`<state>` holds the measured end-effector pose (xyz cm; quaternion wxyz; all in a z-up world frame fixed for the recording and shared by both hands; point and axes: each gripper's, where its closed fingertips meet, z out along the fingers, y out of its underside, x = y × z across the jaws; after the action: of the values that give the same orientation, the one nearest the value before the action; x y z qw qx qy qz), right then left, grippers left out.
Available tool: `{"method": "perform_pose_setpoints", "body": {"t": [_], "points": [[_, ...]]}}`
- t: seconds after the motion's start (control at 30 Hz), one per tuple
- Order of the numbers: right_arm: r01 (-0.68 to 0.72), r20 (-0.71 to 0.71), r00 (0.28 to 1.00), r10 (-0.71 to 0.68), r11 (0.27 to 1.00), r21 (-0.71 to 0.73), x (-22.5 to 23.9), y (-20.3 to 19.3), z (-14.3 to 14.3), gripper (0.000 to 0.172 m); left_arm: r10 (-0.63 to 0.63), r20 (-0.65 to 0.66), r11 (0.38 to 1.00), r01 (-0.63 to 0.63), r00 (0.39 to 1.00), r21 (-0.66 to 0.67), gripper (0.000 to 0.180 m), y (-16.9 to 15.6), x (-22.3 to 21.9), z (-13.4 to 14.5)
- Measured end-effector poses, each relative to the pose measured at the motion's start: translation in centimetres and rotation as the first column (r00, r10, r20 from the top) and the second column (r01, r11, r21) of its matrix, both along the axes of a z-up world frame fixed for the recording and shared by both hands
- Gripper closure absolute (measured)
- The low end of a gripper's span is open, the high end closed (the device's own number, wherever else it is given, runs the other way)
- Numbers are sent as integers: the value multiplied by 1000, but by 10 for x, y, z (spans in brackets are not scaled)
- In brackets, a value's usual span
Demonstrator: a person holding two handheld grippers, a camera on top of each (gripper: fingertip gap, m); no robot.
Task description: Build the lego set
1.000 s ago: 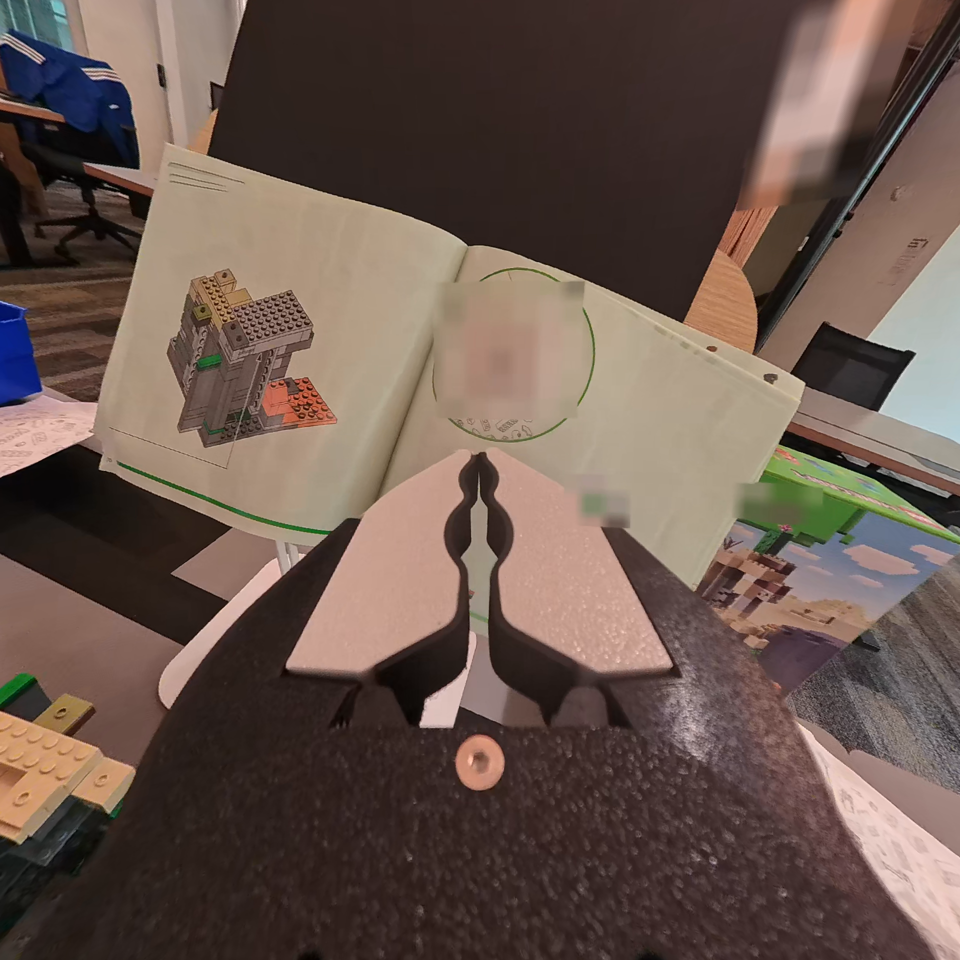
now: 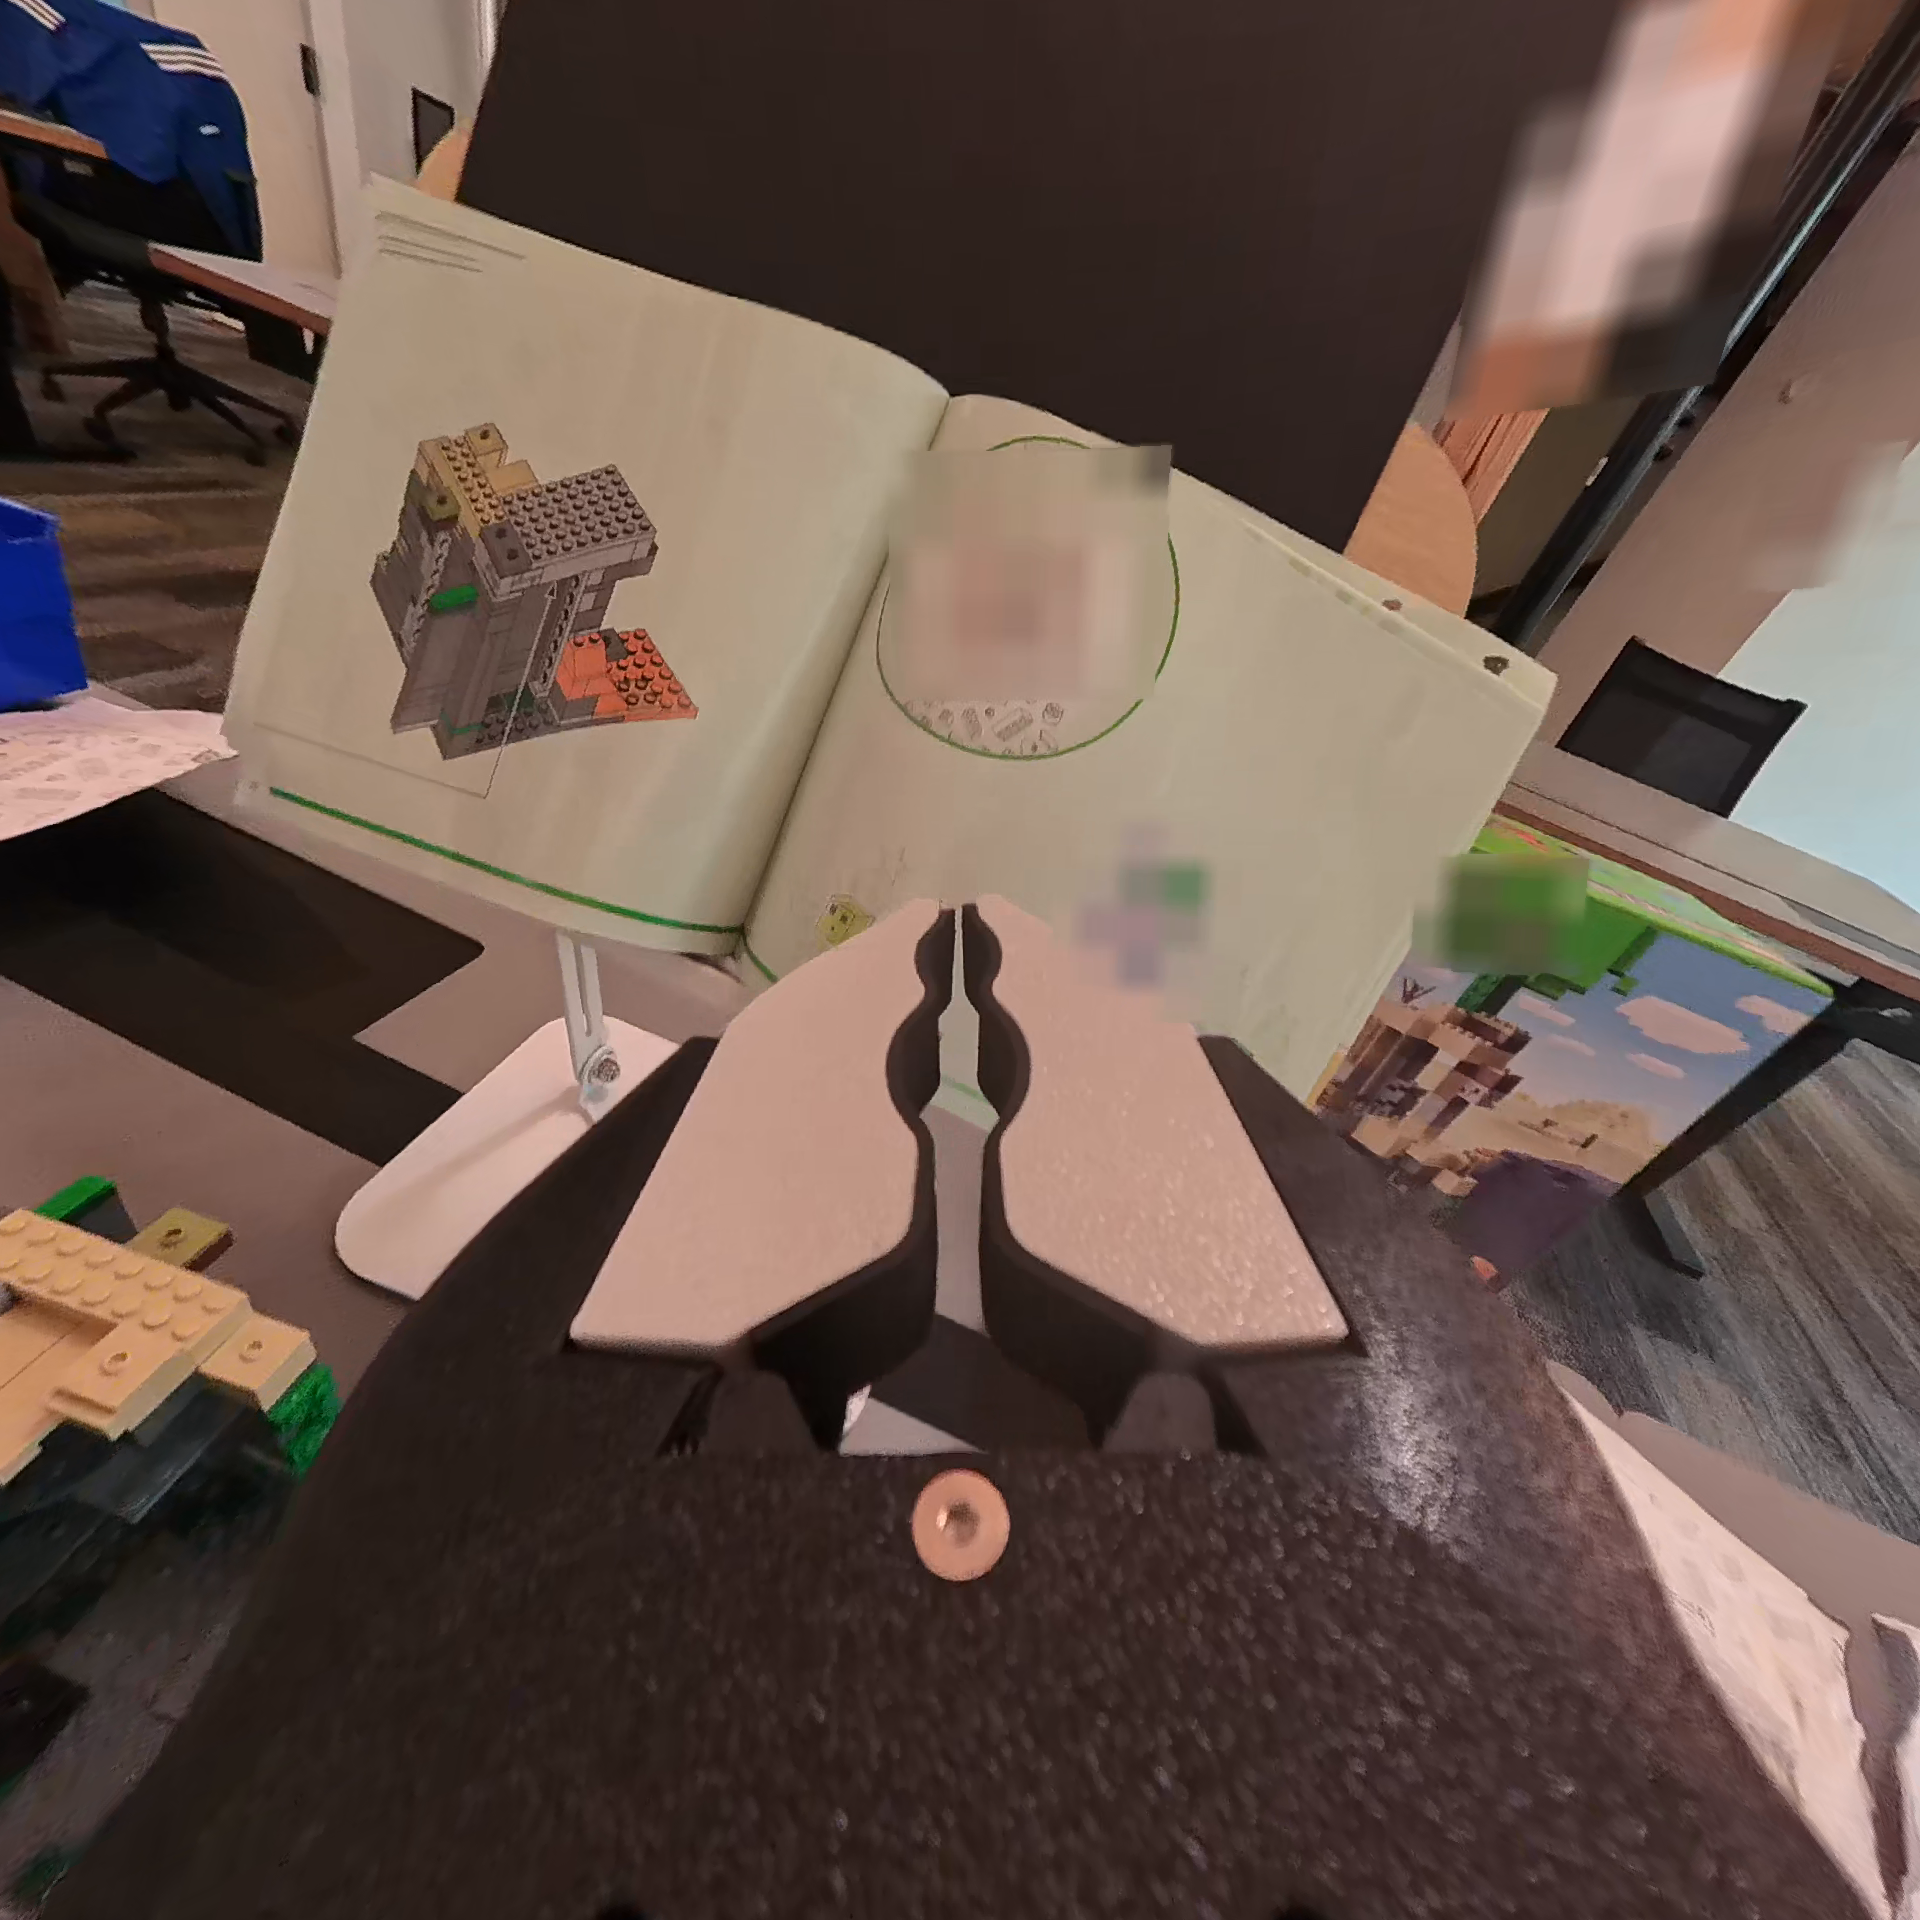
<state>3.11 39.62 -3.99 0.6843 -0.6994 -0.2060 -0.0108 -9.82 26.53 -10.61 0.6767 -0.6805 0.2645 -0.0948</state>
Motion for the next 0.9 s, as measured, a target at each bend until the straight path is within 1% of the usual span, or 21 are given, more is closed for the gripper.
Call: {"method": "perform_pose_setpoints", "body": {"t": [0.1,0.17,0.3,0.4,0.57,0.67,0.9], "points": [[-9,9,1000,9,1000,-3,2,-12,-5,170,-11,29,1000,11,1000,-1,180,20,17,28],[-23,-13,1000,23,1000,-6,3,-22,-8,170,-10,30,1000,9,1000,9,180,32,27,45],[-32,-47,998,33,999,11,8,-41,-9,170,14,-20,999,-14,1000,32,180,55,46,72],[-42,-69,997,44,999,26,9,-52,-5,170,20,-45,999,-19,999,40,180,70,61,85],[-59,-93,994,63,997,49,8,-60,7,171,39,-45,999,-37,998,29,180,89,83,93],[-59,-90,994,64,996,60,8,-62,12,171,66,-60,997,-64,996,35,180,96,89,93],[-111,-102,988,116,992,54,7,-62,9,171,43,-60,998,-41,997,37,180,96,93,92]]}}
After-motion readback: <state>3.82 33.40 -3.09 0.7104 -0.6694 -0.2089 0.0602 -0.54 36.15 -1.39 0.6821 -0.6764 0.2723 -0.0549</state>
